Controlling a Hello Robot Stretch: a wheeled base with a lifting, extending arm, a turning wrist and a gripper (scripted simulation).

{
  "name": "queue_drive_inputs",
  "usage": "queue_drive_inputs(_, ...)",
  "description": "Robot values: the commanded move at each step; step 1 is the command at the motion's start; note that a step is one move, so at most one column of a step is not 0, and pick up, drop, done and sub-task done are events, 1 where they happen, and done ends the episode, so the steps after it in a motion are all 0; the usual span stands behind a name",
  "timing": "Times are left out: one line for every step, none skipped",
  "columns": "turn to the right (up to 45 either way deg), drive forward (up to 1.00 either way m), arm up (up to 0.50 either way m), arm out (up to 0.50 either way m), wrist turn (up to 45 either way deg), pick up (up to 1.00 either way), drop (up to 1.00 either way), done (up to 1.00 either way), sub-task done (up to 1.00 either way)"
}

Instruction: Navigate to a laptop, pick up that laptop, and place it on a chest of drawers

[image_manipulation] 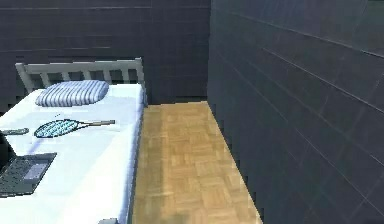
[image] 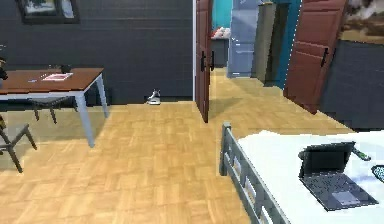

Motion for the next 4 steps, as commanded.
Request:
queue_drive_inputs(15.0,0.0,0.0,0.0,0.0,0.0,0.0,0.0,0.0)
queue_drive_inputs(0.0,0.6,0.0,0.0,0.0,0.0,0.0,0.0,0.0)
queue_drive_inputs(-39.0,0.0,0.0,0.0,0.0,0.0,0.0,0.0,0.0)
queue_drive_inputs(0.0,0.0,0.5,0.0,0.0,0.0,0.0,0.0,0.0)
